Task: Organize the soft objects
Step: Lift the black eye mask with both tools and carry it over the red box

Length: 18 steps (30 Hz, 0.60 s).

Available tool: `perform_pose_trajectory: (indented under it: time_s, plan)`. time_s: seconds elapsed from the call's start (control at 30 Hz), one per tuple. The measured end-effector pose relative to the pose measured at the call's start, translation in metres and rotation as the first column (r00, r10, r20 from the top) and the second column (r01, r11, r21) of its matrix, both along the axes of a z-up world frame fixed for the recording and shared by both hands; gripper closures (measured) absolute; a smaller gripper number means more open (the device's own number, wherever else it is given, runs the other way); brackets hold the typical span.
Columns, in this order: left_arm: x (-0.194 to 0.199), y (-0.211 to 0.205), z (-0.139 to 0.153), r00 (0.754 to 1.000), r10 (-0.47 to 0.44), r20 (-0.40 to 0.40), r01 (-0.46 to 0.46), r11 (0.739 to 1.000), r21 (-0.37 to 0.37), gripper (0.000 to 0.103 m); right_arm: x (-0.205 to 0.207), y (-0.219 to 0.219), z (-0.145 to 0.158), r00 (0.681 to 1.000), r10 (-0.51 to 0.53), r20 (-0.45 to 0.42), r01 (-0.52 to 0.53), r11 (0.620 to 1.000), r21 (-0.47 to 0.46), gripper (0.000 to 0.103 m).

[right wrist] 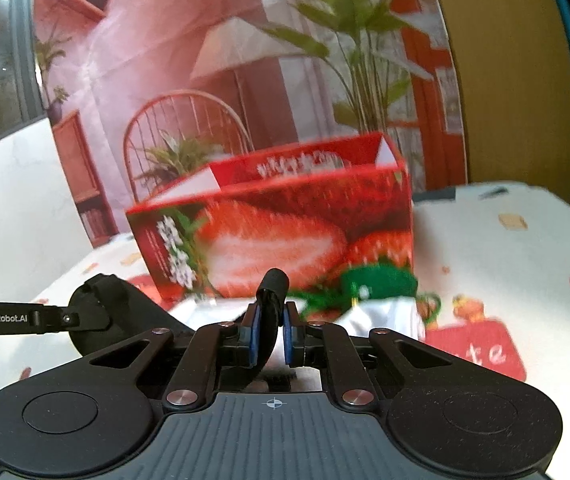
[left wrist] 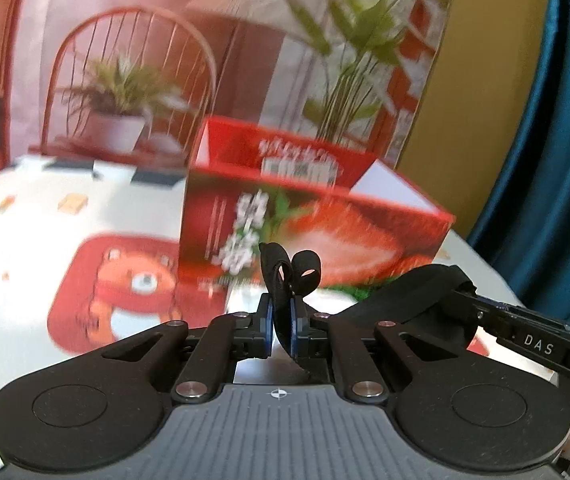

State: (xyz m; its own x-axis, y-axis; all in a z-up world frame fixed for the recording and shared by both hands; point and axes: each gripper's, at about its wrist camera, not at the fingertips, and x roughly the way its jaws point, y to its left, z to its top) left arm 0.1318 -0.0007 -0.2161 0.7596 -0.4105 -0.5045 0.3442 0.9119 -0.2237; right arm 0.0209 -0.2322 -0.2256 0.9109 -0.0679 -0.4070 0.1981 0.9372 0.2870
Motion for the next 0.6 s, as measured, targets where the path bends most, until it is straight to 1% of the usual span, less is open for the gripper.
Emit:
perform_pose_trajectory:
  time_s: [0.13,0.23,0.4,0.5,0.6]
  plan:
    - [0.007,0.002,0.027,0.998,0.004,0.069,-0.002,1.000,-0.023,0.094,0.002,-0.006,0.026,0.998,0.009,0.066,-0.007,1.000,-0.025,0.092]
    - [0.016,0.000,0.046,0.992,0.007,0.124,-0.005,1.000,-0.016,0.094,0.009,-0.012,0.046,0.994,0.018,0.106,-0.013,0.999,-0.049,0.092]
    - [0.038,-0.013,0.067,0.983,0.004,0.185,-0.005,1.000,0.005,0.094,0.030,-0.024,0.075,0.988,0.030,0.153,-0.017,0.996,-0.084,0.092]
    - [0.057,-0.024,0.075,0.977,-0.001,0.212,-0.008,0.999,0.037,0.094,0.049,-0.031,0.087,0.987,0.039,0.155,-0.026,0.996,-0.086,0.092]
    - [0.079,-0.036,0.081,0.977,0.000,0.211,-0.013,0.998,0.060,0.094,0.072,-0.040,0.094,0.989,0.042,0.145,-0.027,0.994,-0.106,0.092]
